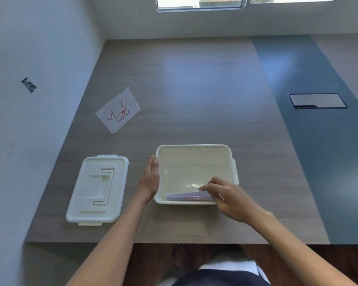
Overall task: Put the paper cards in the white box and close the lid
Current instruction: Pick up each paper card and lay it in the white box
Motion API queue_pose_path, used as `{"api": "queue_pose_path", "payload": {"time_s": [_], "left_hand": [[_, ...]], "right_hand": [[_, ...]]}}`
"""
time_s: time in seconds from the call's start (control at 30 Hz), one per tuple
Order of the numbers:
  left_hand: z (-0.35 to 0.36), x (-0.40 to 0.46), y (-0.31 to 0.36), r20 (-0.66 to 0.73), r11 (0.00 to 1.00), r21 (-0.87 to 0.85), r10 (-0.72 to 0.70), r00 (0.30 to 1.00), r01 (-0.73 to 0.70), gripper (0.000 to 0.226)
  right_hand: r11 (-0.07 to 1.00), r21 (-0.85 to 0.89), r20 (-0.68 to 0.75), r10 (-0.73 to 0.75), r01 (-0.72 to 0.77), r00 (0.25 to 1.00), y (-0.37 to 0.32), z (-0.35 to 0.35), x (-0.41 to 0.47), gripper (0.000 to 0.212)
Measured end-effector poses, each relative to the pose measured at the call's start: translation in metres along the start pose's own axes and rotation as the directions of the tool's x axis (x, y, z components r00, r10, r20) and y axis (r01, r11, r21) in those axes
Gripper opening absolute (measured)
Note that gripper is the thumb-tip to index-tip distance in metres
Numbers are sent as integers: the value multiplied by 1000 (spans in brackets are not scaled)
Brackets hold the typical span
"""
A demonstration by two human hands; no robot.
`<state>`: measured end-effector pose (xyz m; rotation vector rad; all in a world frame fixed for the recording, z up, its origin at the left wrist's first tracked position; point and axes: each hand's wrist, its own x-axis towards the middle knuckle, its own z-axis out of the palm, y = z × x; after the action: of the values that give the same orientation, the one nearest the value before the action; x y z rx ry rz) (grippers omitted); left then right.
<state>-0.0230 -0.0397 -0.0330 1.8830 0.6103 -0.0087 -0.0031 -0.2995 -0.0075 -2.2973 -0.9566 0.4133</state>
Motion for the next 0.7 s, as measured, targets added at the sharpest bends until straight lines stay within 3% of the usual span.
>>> {"api": "queue_pose_path", "payload": {"time_s": [0.1,0.17,0.5,0.7], "left_hand": [[0,0,-1,-12,1000,-10,4,1000,-4,31],[0,1,-2,-20,1000,-11,-2,1000,2,29],[-2,-1,2,-7,998,-58,-3,1000,2,34],[-1,4,-6,-5,999,-37,0,1000,0,23]], "right_hand": [[995,6,147,100,-102,984,1,-3,3,32],[993,-14,165,119,-118,979,0,-7,12,32],[999,-1,-143,-54,54,988,-25,-40,153,26],[990,-136,-63,-37,28,997,-42,-40,271,40]]}}
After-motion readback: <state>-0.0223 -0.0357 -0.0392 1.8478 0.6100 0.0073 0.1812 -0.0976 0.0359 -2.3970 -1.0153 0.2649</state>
